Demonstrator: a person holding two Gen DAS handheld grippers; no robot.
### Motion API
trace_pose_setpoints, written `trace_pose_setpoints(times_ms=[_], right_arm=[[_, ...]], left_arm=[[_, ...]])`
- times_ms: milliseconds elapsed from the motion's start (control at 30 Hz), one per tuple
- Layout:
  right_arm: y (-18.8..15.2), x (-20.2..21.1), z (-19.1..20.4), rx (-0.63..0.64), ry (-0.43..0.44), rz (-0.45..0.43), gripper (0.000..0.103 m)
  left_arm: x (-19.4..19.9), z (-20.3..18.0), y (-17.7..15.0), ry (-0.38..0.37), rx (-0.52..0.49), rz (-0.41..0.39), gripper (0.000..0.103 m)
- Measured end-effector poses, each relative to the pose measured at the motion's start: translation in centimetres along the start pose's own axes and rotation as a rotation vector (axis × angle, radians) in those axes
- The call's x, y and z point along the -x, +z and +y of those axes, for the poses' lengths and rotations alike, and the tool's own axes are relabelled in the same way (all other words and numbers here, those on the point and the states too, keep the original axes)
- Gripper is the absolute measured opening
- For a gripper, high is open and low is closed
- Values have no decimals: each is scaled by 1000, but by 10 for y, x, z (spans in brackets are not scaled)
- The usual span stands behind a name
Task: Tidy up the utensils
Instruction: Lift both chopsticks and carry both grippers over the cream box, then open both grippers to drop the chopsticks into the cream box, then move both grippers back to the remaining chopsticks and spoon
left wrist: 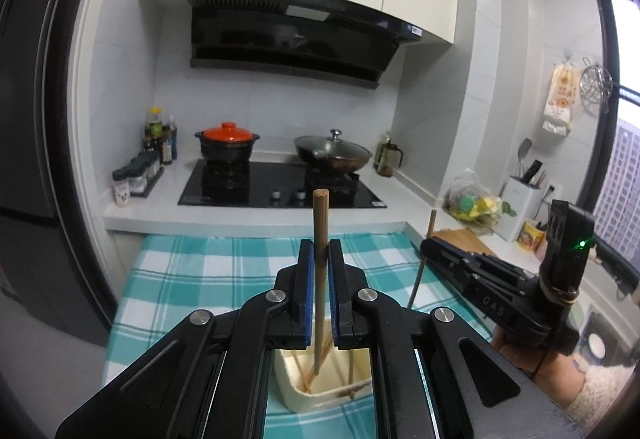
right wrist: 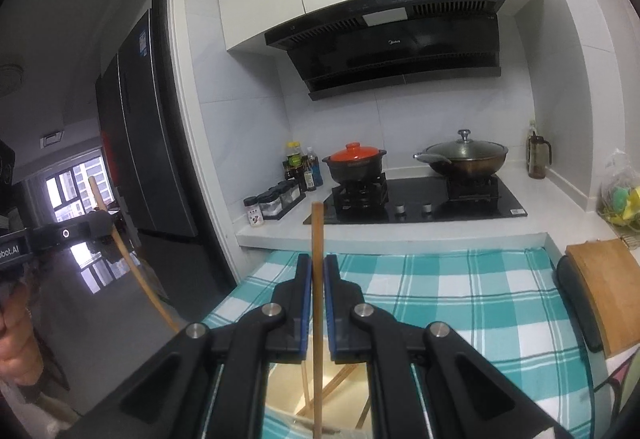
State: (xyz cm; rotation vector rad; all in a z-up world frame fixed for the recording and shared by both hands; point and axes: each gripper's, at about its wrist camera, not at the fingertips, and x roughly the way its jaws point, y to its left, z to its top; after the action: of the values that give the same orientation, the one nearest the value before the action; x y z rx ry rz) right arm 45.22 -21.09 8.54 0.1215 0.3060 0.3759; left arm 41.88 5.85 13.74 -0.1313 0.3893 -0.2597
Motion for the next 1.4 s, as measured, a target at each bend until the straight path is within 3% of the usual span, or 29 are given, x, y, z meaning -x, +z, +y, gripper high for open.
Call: trace_pose_setpoints(times_ms=[167, 233, 500, 733, 833, 900, 933, 1000, 1033, 1100, 1233, 1400], right_arm=[[1, -29, 4, 72, -23, -82, 6], [-7, -45, 3, 102, -31, -71, 6], [-60, -106, -26, 14, 2, 180, 6], [-71, -127, -38, -21, -7, 300, 8], [-70, -127, -38, -44, -27, 324, 8], [-64, -118, -38, -49, -41, 322, 9], [-60, -110, -37, -48, -41, 315, 12], [-53, -88, -35, -41, -37, 301, 26], [-50, -75, -35, -34, -40, 297, 40], [-49, -48, -33, -10, -50, 307, 45], [-69, 8, -27, 111, -107, 379, 45], [-125, 69, -22, 182, -145, 438, 45]], left_arm=[[-56, 6, -17, 19, 27, 75, 5], [-76, 8, -28, 25, 35, 124, 5], [-130, 14, -70, 37, 45, 294, 5], [-147, 10, -84, 52, 35, 365, 6], [-137, 15, -86, 52, 46, 368, 14], [-121, 22, -88, 67, 44, 371, 31], [-112, 26, -90, 79, 35, 378, 34], [-88, 32, -97, 114, -9, 405, 43], [-77, 34, -102, 135, -37, 418, 47], [-48, 40, -116, 174, -97, 442, 60], [10, 51, -161, 217, -126, 498, 66], [67, 37, -230, 169, -65, 542, 69]])
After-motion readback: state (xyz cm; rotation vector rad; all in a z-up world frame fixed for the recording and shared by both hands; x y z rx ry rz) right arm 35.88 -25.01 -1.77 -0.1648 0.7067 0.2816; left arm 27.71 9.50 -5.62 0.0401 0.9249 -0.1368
